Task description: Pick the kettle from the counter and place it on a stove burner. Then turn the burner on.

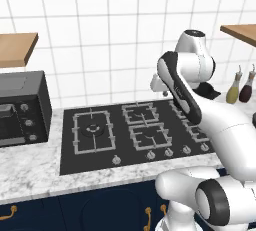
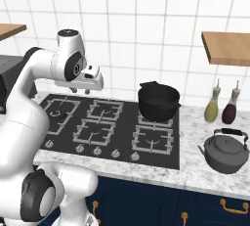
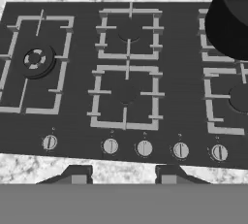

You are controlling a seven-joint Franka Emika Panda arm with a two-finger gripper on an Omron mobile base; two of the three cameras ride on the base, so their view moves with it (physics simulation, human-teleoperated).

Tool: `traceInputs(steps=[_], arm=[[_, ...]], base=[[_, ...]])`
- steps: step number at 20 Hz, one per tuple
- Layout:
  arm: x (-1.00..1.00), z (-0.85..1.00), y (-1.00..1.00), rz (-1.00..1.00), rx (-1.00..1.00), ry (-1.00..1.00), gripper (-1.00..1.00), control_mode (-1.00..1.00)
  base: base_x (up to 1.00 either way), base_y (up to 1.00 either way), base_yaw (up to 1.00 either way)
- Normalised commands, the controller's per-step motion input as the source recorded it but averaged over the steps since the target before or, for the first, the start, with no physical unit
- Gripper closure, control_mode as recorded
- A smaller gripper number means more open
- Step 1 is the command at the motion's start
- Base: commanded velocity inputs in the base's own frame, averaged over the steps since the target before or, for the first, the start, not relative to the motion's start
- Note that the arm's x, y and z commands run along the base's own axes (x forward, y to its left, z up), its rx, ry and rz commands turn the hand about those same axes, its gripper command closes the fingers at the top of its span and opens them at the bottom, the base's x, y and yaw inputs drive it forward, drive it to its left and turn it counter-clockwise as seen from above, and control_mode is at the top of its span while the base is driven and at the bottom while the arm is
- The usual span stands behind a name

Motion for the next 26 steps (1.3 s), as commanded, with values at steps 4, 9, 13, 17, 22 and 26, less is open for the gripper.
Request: traceInputs(steps=[4,9,13,17,22,26], arm=[[-0.18,-0.07,-0.23,-0.03,0.0,-0.03,-1.0,-1.0],[-0.33,-0.26,-0.43,-0.23,0.0,-0.15,-1.0,-1.0],[-0.26,-0.13,-0.44,-0.31,0.0,-0.21,-1.0,-1.0],[-0.37,0.0,-0.51,-0.34,0.0,-0.18,-1.0,-1.0],[-0.26,0.0,-0.59,-0.34,0.0,-0.03,-1.0,-1.0],[-0.09,0.0,-0.83,-0.34,0.0,0.03,-1.0,-1.0]], base=[[0.0,0.0,0.0],[0.0,0.0,0.0],[0.0,0.0,0.0],[0.0,0.0,0.0],[0.0,0.0,0.0],[0.0,0.0,0.0]])
